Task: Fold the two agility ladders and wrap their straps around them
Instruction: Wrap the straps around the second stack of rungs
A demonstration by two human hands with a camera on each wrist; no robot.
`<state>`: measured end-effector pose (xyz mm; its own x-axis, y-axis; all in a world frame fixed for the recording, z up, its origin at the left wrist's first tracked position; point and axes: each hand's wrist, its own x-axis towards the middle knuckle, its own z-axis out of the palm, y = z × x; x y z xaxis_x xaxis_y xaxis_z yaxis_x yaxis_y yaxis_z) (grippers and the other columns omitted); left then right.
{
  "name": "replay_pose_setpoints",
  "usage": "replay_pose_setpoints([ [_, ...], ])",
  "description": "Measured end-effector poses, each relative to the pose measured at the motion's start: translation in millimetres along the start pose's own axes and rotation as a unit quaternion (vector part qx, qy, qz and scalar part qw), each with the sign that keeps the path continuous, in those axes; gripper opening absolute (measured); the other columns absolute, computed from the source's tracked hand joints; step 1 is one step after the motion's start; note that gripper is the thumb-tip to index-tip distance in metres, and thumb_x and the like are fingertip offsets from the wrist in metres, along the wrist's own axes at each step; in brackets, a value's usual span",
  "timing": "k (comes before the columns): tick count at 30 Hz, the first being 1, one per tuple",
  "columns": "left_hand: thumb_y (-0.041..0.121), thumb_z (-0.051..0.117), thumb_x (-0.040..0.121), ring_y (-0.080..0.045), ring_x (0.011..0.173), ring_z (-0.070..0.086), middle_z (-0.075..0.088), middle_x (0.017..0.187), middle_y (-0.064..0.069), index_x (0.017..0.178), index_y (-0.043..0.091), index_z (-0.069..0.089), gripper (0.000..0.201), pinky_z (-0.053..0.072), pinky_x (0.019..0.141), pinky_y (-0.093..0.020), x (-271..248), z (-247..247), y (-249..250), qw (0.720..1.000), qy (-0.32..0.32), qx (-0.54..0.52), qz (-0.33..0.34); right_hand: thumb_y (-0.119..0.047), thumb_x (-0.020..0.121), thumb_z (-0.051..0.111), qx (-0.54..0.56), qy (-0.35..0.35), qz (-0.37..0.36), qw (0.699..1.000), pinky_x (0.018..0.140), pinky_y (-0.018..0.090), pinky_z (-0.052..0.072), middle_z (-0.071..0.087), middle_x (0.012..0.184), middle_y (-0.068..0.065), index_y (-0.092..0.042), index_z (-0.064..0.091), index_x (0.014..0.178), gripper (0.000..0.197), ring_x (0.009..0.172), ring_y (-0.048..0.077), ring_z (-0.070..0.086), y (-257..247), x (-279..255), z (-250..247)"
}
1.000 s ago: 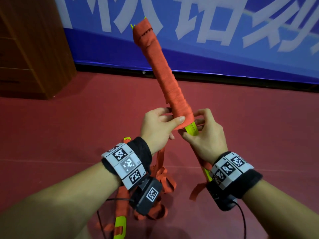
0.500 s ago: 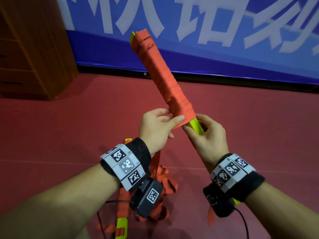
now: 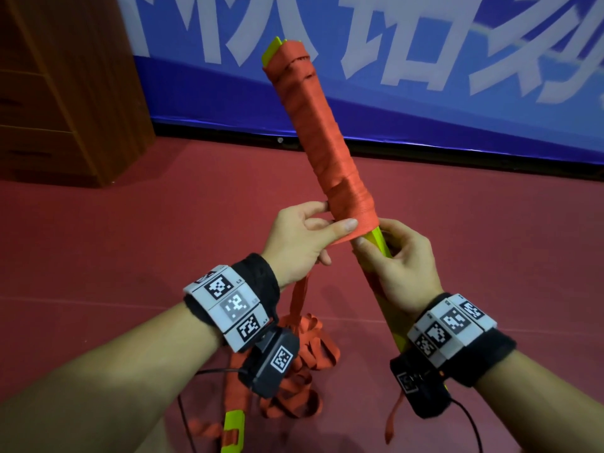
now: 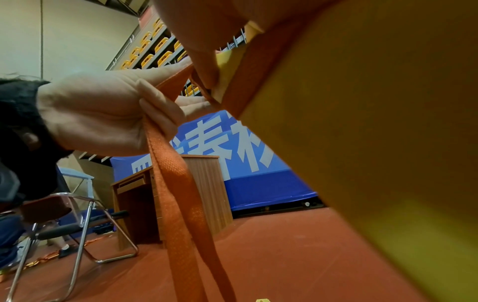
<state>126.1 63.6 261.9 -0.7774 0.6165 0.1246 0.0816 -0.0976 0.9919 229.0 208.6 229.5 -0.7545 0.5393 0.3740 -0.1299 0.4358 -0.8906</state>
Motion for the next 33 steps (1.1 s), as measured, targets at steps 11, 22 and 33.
replay_pose_setpoints([
  [11,0.007,0.074,0.090,-0.003,0.045,0.054,0.077,0.104,-0.005,0.125,0.008,0.061,0.037,0.044,0.043,-0.019,1.3,0.5,-2.0,1.000,-0.002,-0.015,0.019,-0.015,0.094,0.068,0.091,-0.085,0.039,0.991,0.073,0.032,0.058,0.077,0.087,0.005,-0.010,0.068,0.110,0.017,0.078,0.020,0.075,-1.7,4.0,-2.1],
  [22,0.022,0.086,0.080,-0.011,0.041,0.056,0.079,0.082,0.002,0.107,0.015,0.063,0.036,0.046,0.050,-0.024,-0.7,15.0,-12.9,0.995,0.095,0.036,0.010,-0.029,0.073,0.089,-0.223,-0.109,-0.016,0.969,0.073,0.023,0.049,0.064,0.102,-0.014,-0.031,0.037,0.136,0.081,0.087,0.006,0.065,2.1,9.5,-8.8],
  [33,0.035,0.093,0.069,-0.013,0.042,0.060,0.071,0.062,0.002,0.090,0.020,0.062,0.041,0.050,0.049,-0.029,0.7,19.0,-11.3,0.984,0.161,0.073,0.013,-0.042,0.067,0.087,-0.299,-0.039,-0.013,0.953,0.063,0.038,0.045,0.055,0.097,-0.004,-0.035,0.032,0.113,0.071,0.078,0.018,0.059,1.1,9.3,-3.6],
])
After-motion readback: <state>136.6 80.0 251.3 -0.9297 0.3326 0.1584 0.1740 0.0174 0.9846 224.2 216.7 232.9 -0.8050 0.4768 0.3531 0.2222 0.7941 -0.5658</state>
